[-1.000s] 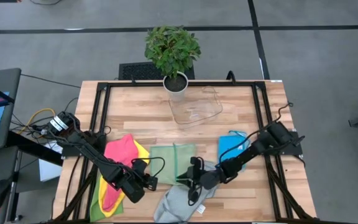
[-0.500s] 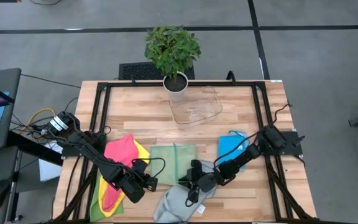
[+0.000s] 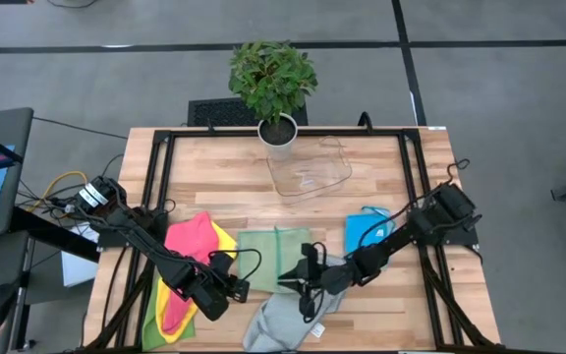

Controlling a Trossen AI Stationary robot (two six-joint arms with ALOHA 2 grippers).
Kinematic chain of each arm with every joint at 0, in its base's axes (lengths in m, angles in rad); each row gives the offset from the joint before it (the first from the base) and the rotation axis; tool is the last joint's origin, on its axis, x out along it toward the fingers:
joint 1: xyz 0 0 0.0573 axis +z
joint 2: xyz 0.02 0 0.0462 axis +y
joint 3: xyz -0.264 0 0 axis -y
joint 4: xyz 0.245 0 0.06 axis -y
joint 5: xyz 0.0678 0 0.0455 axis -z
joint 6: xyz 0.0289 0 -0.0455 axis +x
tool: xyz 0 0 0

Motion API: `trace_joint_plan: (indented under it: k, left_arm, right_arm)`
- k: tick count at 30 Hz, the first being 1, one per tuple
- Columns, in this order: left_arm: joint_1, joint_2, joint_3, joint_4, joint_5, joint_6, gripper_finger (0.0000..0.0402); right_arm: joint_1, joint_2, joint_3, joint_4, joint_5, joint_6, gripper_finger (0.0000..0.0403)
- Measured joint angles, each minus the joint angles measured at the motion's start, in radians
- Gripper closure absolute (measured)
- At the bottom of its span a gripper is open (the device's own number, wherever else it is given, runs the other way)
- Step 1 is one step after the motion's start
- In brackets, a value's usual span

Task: Fold microfiber towels
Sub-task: Fold the light green microfiber cloth

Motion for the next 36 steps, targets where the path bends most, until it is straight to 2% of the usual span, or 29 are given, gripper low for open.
trace_joint_plan:
  k: [4, 15, 20, 24, 27, 29, 33, 36]
  left_arm:
    - [0.000, 0.000, 0.000, 0.000, -0.005, 0.005, 0.0399]
    - [0.000, 0.000, 0.000, 0.000, 0.005, 0.005, 0.0399]
    - [0.000, 0.000, 0.000, 0.000, 0.030, 0.004, 0.0399]
    - [0.000, 0.000, 0.000, 0.000, 0.031, 0.005, 0.0399]
    - [0.000, 0.000, 0.000, 0.000, 0.030, 0.005, 0.0399]
    - [0.000, 0.000, 0.000, 0.000, 0.029, 0.008, 0.0399]
    - [0.000, 0.000, 0.000, 0.000, 0.026, 0.012, 0.0399]
    - [0.000, 0.000, 0.000, 0.000, 0.026, 0.009, 0.0399]
  right_arm:
    - [0.020, 0.010, -0.001, -0.063, 0.091, 0.022, 0.0317]
    - [0.065, 0.240, -0.001, 0.020, 0.097, 0.226, 0.0317]
    - [0.065, 0.261, 0.002, 0.051, 0.102, 0.266, 0.0317]
    - [0.060, 0.203, -0.003, 0.043, 0.081, 0.177, 0.0317]
    - [0.052, 0.112, -0.003, 0.028, 0.096, 0.077, 0.0317]
    - [0.048, 0.060, -0.001, 0.001, 0.133, 0.007, 0.0317]
    - [0.032, -0.019, -0.036, -0.052, 0.291, -0.081, 0.0317]
    - [-0.006, -0.052, -0.099, -0.052, 0.295, -0.070, 0.0317]
